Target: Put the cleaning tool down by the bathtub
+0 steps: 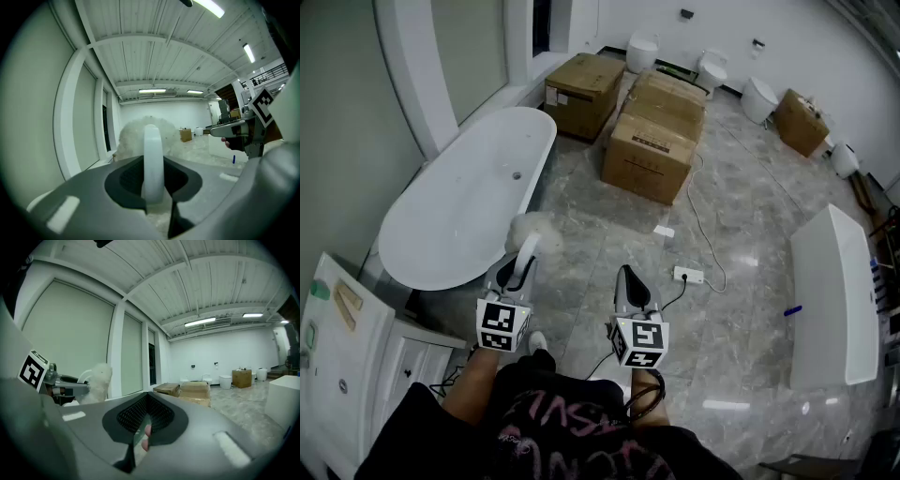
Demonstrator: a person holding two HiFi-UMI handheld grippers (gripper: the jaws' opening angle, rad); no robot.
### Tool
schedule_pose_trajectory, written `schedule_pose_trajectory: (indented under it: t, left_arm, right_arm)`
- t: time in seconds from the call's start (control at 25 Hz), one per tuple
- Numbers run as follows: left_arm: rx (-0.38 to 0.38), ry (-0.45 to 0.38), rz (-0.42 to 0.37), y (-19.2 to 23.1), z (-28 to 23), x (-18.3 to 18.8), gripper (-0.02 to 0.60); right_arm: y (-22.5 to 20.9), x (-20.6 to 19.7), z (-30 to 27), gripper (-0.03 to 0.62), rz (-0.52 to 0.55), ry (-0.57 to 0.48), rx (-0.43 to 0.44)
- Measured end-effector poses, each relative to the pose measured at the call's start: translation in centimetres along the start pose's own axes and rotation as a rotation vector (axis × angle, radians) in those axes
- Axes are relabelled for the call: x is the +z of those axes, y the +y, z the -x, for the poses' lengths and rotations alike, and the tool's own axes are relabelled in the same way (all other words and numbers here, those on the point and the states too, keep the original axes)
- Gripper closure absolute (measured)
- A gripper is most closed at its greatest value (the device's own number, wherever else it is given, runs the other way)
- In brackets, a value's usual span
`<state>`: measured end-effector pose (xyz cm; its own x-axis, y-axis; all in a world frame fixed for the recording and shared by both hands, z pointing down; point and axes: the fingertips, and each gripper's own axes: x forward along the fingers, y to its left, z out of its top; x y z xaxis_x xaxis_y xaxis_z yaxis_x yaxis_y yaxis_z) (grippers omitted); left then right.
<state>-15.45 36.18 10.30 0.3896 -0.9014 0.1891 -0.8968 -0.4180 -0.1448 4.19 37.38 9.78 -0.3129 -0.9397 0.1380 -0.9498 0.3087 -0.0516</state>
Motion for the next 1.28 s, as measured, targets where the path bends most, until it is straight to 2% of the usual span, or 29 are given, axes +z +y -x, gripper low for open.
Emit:
schedule_pose_trajectory:
  t: [0.4, 0.6, 0.92, 1.28]
  left_arm:
    - [0.018, 0.004, 0.014, 1.1, -0.8, -0.6, 0.503]
    - [0.028, 0.021, 0.019, 1.5, -1.2, -1.4, 0.503]
    - [0.023, 0.052, 0.068, 2.6, -3.1, -2.8, 0.503]
    - [-0.012, 0.045, 0.072, 6.0, -6.6, -2.4, 0.503]
  right_arm:
    - [0.0, -0.5, -1.6, 0.572, 0.008, 0.011, 0.012]
    - [-0.3, -0.6, -2.0, 0.569, -0.021, 0.006, 0.023]
    - [-1.7, -2.0, -4.1, 0.569, -0.027, 0.056, -0.017]
    - [-1.7, -1.6, -8.7, 0.569, -0.016, 0.089, -0.067]
